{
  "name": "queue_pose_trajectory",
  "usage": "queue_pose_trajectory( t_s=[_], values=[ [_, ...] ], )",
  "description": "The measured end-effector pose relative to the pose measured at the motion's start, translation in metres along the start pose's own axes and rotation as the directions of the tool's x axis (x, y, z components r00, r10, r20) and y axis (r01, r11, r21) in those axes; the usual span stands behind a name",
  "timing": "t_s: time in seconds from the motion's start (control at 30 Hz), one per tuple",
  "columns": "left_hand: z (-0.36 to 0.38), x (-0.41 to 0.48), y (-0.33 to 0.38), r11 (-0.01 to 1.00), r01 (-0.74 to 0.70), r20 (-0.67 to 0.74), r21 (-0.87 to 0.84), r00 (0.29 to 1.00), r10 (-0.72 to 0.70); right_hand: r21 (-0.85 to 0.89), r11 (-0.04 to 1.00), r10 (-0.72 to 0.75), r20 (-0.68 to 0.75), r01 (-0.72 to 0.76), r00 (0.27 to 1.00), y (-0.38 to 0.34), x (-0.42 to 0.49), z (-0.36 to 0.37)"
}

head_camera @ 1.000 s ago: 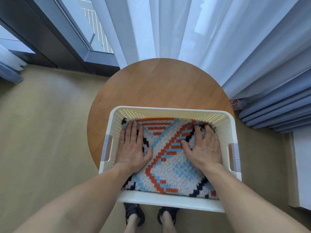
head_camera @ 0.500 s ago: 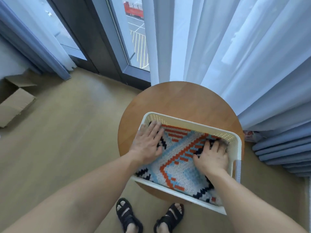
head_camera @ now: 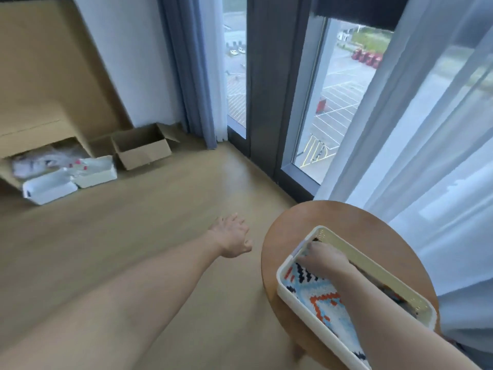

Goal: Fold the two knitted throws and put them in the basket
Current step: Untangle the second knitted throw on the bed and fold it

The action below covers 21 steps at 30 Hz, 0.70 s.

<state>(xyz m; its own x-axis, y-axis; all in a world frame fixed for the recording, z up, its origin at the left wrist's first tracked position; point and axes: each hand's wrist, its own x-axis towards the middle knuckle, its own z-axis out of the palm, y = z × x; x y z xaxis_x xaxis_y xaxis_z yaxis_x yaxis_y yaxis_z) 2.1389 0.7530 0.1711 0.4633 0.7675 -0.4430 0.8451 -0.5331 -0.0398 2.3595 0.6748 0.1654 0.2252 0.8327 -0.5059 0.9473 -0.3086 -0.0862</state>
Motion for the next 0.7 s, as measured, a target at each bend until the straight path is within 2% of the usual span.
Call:
queue_pose_trajectory(
  t_s=[0.17,0.23,0.3,0.37,0.53,0.7],
  values=[
    [0.029,-0.135,-0.112,0.959,0.251,0.013,-0.131,0.968,-0.251,-0.121,0.972,-0.203,-0.024,0.199,0.979,-0.133,-0.046,-0.007],
    [0.041,-0.181,-0.145,0.914,0.35,0.015,-0.207,0.935,-0.355,-0.161,0.95,-0.274,-0.012,0.268,0.962,-0.174,-0.065,-0.011],
    [0.071,-0.28,-0.193,0.822,0.491,0.026,-0.288,0.862,-0.506,-0.249,0.889,-0.399,-0.014,0.383,0.917,-0.259,-0.103,0.003],
    [0.077,-0.312,-0.209,0.781,0.525,0.014,-0.34,0.833,-0.553,-0.246,0.877,-0.429,-0.013,0.413,0.903,-0.285,-0.117,0.001],
    [0.125,-0.492,-0.271,0.506,0.726,0.082,-0.467,0.605,-0.792,-0.355,0.68,-0.679,0.024,0.641,0.734,-0.444,-0.197,0.034],
    [0.162,-0.616,-0.297,0.244,0.771,0.219,-0.588,0.442,-0.87,-0.422,0.468,-0.814,0.136,0.776,0.565,-0.568,-0.284,0.065]
  ],
)
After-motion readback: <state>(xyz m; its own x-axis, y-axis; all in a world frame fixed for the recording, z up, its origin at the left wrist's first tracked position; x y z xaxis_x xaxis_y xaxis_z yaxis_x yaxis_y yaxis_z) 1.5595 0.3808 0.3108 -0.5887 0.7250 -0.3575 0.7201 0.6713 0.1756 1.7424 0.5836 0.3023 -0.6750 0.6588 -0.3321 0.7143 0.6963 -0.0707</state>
